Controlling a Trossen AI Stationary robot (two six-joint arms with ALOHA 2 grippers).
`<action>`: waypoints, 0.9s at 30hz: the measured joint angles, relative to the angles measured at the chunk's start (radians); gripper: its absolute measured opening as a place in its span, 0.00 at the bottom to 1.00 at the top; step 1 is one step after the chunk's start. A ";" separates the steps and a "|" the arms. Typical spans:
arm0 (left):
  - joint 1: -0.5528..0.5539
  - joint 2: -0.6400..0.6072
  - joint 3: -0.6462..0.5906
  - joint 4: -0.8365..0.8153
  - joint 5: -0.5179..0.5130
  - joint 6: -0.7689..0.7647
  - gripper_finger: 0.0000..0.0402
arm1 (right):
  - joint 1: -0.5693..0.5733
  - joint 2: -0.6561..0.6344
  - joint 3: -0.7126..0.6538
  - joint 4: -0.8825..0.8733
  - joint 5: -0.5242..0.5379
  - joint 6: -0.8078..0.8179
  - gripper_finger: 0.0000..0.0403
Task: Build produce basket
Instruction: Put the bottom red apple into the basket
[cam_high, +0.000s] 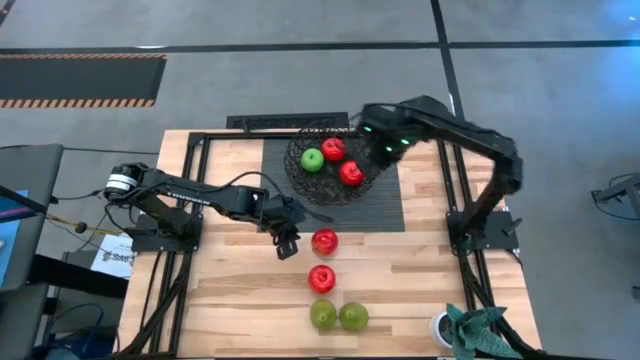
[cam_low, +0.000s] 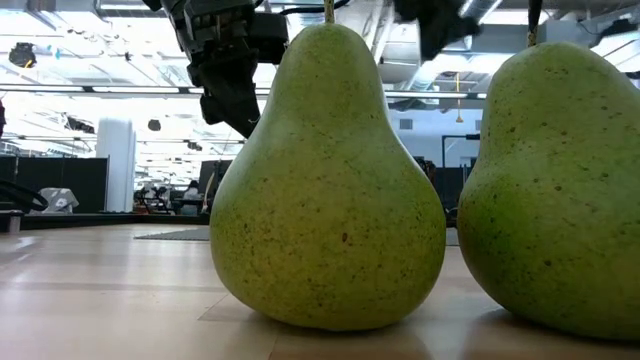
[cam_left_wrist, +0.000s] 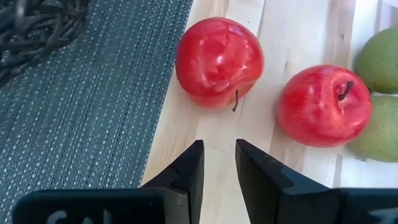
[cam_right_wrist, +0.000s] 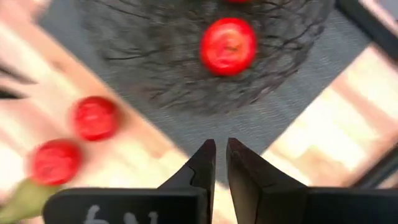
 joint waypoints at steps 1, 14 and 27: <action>0.000 0.000 0.000 0.000 0.009 0.006 0.19 | 0.029 -0.024 0.000 0.000 0.000 0.042 0.15; -0.003 0.000 0.000 0.012 0.008 0.109 0.19 | 0.508 -0.166 0.000 0.000 0.224 0.563 0.15; -0.042 0.025 -0.003 0.079 -0.044 -0.038 0.19 | 0.816 -0.116 0.000 -0.003 0.478 0.858 0.15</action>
